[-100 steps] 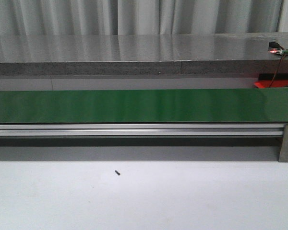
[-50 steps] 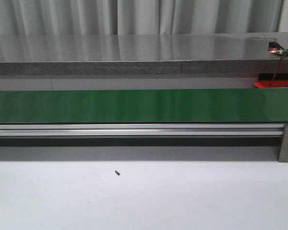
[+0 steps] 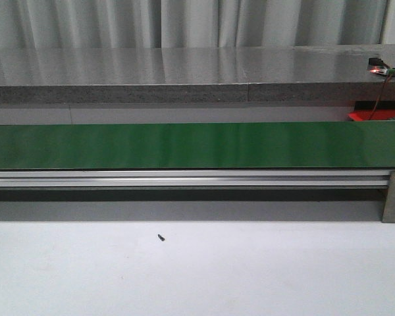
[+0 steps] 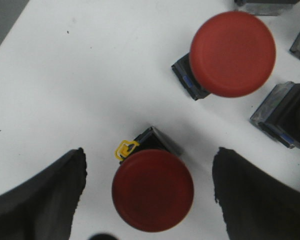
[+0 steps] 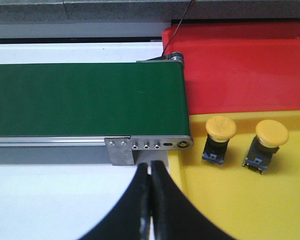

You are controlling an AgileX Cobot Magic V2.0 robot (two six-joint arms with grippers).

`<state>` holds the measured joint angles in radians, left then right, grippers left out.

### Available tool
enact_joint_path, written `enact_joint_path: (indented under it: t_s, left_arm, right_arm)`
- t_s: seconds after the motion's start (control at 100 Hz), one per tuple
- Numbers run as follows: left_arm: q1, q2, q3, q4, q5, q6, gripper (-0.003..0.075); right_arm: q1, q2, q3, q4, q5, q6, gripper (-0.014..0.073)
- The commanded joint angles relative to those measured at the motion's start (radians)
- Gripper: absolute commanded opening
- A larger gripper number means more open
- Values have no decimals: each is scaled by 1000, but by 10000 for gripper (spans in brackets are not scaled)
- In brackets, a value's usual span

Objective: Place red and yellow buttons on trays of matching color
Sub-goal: 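Grasp a red button from the cluster with the left gripper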

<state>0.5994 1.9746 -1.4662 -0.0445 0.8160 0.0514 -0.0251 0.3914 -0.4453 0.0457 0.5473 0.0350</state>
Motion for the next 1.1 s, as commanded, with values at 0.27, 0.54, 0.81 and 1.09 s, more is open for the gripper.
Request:
enact_joint_path:
  t_s: [0.27, 0.54, 0.81, 1.09]
  left_arm:
    - [0, -19, -31, -13, -20, -10, 249]
    - [0, -49, -31, -13, -1, -10, 179]
    - [-7, -189, -31, -38, 33, -10, 179]
    - [-115, -246, -31, -56, 66, -3, 179]
  right_arm:
    - [0, 5, -25, -9, -73, -9, -68]
    - [0, 5, -25, -9, -73, -9, -68]
    - [0, 5, -25, -9, -73, -9, -68]
    - [0, 5, -25, -9, -73, -9, -68]
